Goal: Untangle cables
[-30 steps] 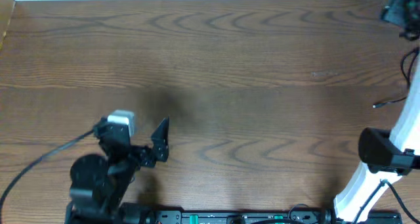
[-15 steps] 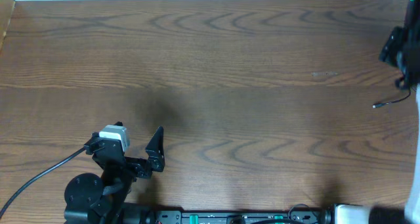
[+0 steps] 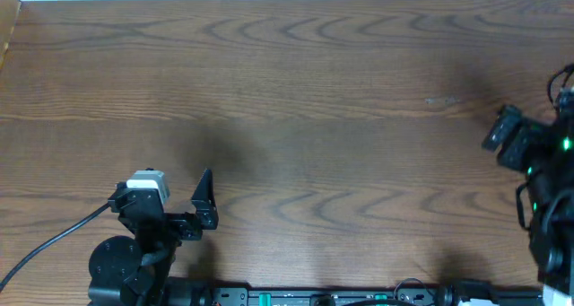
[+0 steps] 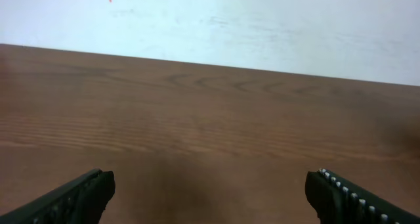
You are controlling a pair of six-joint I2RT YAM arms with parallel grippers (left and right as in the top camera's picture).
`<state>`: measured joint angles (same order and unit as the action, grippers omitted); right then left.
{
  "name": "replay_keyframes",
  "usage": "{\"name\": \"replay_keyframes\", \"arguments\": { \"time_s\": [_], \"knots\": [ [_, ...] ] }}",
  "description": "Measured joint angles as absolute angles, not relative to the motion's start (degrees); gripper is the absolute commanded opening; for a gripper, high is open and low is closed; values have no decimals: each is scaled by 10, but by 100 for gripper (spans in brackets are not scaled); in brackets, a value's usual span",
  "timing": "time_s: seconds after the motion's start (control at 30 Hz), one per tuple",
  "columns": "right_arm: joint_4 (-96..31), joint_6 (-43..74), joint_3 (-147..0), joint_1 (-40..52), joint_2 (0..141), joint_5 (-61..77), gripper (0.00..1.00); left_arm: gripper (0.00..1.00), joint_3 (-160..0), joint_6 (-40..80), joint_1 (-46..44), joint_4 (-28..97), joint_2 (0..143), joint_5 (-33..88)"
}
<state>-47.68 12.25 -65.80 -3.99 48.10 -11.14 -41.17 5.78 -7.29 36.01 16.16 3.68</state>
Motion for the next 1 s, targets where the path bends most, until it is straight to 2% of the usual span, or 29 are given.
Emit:
{"name": "replay_keyframes", "arguments": {
  "time_s": [0.53, 0.8, 1.0],
  "knots": [
    [-458, 63, -605, -40, 393, 4, 99, 98, -412, 63, -73, 376, 162, -15],
    [-430, 75, -466, -40, 286, 11, 99, 100, -412, 67, -73, 417, 139, -15],
    [-431, 92, -405, -40, 196, 9, 99, 97, -412, 60, -73, 450, 108, 2]
  ]
}}
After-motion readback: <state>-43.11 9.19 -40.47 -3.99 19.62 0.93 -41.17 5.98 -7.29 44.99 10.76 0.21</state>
